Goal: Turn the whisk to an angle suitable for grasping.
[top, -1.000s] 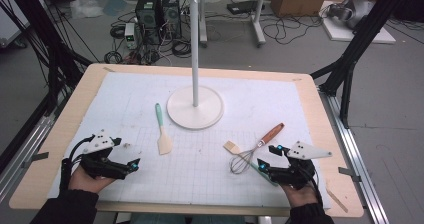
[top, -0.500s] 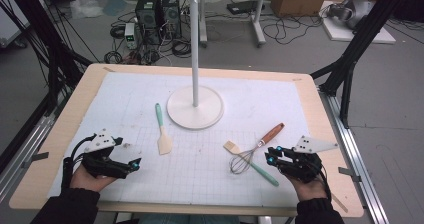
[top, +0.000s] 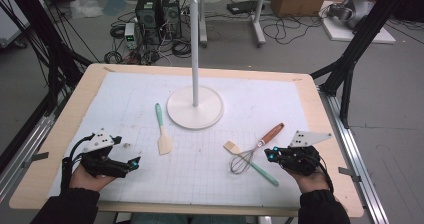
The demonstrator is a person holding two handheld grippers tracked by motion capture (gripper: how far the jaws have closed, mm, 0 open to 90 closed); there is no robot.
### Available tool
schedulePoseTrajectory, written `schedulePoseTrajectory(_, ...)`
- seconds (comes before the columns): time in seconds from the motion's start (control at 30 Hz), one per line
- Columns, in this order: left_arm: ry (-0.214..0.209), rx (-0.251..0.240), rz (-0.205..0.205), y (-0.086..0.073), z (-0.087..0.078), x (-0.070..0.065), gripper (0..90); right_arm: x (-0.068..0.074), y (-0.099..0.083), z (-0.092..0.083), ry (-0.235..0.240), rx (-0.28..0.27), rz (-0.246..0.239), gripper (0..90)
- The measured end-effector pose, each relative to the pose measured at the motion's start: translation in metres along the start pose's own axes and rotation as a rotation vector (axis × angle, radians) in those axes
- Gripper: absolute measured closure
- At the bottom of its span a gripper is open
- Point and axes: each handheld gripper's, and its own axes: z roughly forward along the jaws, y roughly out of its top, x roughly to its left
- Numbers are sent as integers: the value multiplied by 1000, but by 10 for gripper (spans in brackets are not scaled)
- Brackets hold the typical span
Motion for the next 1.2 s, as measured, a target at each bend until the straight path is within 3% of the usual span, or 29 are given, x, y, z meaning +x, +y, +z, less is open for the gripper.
schedulePoseTrajectory(0.33, 3, -6, -5, 0, 0, 0, 26, -4, -7, 11, 25, 44, 5, 893)
schedulePoseTrajectory(0.73, 30, -10, -11, -6, -12, 2, 25, -7, -6, 28, 67, 73, -4, 893)
schedulePoseTrajectory(1.2, 30, -12, -15, -7, -14, 2, 25, -10, -15, 34, 87, 123, -5, 893)
